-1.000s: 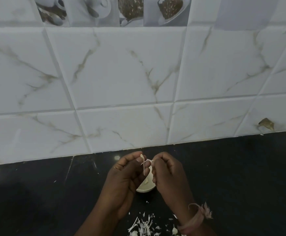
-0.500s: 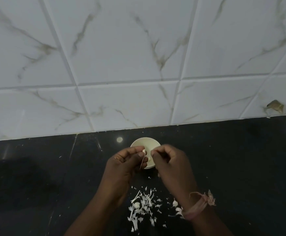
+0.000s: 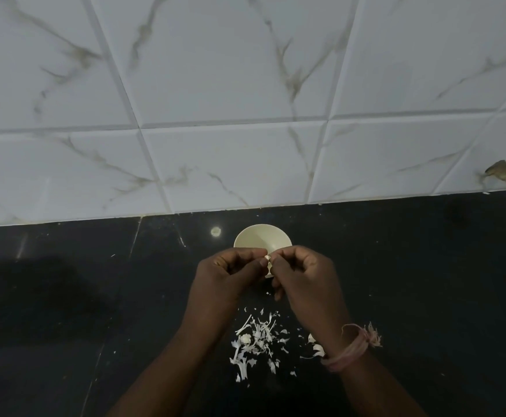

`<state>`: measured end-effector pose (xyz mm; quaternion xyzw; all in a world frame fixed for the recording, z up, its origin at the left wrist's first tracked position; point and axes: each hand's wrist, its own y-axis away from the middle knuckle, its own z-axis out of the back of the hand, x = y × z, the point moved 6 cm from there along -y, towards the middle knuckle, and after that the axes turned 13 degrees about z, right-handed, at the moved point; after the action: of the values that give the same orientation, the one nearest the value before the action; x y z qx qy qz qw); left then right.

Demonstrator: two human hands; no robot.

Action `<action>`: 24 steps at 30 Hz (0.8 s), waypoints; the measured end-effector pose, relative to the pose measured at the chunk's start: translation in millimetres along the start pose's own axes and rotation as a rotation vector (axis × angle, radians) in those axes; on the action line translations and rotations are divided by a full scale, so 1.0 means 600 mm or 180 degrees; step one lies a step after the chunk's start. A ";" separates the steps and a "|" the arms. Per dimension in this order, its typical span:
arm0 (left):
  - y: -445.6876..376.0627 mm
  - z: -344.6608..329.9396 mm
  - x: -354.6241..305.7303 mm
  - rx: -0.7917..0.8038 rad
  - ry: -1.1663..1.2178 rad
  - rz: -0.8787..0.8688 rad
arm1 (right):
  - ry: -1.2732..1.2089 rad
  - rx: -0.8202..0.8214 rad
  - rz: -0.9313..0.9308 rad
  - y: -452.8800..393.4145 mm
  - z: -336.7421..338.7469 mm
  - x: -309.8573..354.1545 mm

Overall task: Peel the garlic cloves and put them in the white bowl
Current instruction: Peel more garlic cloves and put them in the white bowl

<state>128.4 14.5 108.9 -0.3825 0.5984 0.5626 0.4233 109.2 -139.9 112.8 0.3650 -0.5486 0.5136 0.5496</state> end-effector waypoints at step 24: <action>-0.003 0.002 -0.040 0.0279 -0.0851 -0.0855 | -0.0281 0.0544 -0.0128 -0.014 0.003 0.002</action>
<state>138.4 14.9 131.0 -0.3620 0.5042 0.5202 0.5866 116.6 -143.2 115.7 0.4438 -0.5191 0.5307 0.5020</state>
